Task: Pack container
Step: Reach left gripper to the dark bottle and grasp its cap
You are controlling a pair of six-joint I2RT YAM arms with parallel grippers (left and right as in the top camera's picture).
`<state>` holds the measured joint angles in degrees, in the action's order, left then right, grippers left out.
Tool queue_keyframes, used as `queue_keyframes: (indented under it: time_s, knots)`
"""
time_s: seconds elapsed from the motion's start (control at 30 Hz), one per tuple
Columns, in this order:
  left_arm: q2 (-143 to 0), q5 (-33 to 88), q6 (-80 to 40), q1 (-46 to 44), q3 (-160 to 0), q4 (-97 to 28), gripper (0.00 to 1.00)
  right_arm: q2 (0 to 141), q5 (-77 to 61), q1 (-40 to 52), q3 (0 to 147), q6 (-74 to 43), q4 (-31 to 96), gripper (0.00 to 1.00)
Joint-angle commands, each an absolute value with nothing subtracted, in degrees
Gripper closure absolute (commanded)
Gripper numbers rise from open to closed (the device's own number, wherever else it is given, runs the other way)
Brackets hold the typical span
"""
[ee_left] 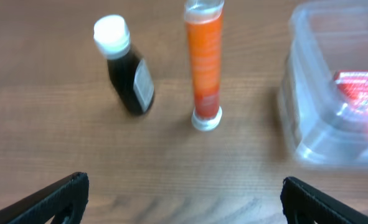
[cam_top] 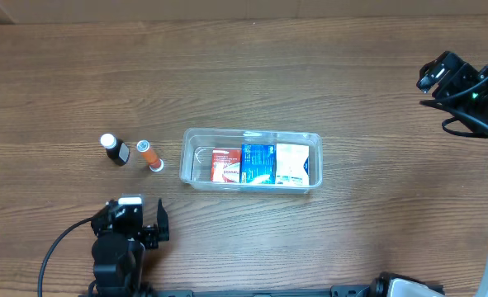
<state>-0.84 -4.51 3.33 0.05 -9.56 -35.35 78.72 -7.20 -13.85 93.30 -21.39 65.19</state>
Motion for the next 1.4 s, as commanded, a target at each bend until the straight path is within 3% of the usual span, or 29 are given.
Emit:
queue_keyframes:
  time_s: [0.0, 0.07, 0.27, 0.43, 0.67, 0.8, 1.03, 1.17, 1.37]
  knots:
    - [-0.3, 11.6, -0.4, 0.4, -9.4, -28.6, 0.0, 78.5, -7.4, -14.0, 93.4, -20.9, 64.9, 0.0]
    - [-0.3, 19.1, -0.6, 0.4, -9.5, -24.6, 0.0, 78.5, -7.4, -14.0, 93.4, -20.9, 64.9, 0.0]
    - [-5.4, 10.0, -9.1, 0.4, -23.8, -26.3, 0.0, 78.5, -7.4, -14.0, 93.4, -21.0, 64.9, 0.0]
    - [-30.3, -0.6, -9.7, 0.4, -49.2, -40.2, 0.0, 78.5, -7.4, -14.0, 93.4, -21.0, 64.9, 0.0]
    - [-68.2, 1.5, -1.3, 0.4, -77.8, -57.2, 0.0, 78.5, -7.4, -14.0, 93.4, -20.9, 64.9, 0.0]
    - [-77.6, -2.7, -4.1, 1.1, -80.1, -60.7, 0.0, 78.5, -7.4, -14.0, 93.4, -20.9, 64.9, 0.0]
    - [-80.8, -2.6, -14.2, 13.4, -80.2, -60.1, 0.0, 78.5, -7.4, -14.0, 93.4, -21.0, 64.9, 0.0]
    - [-83.6, 3.1, -10.1, 18.9, -80.2, -59.1, 0.0, 78.5, -7.4, -14.0, 93.4, -20.9, 64.9, 0.0]
    - [-95.3, 7.9, -2.7, 19.3, -80.2, -59.1, 0.02, 78.5, -7.4, -14.0, 93.4, -20.9, 64.9, 0.0]
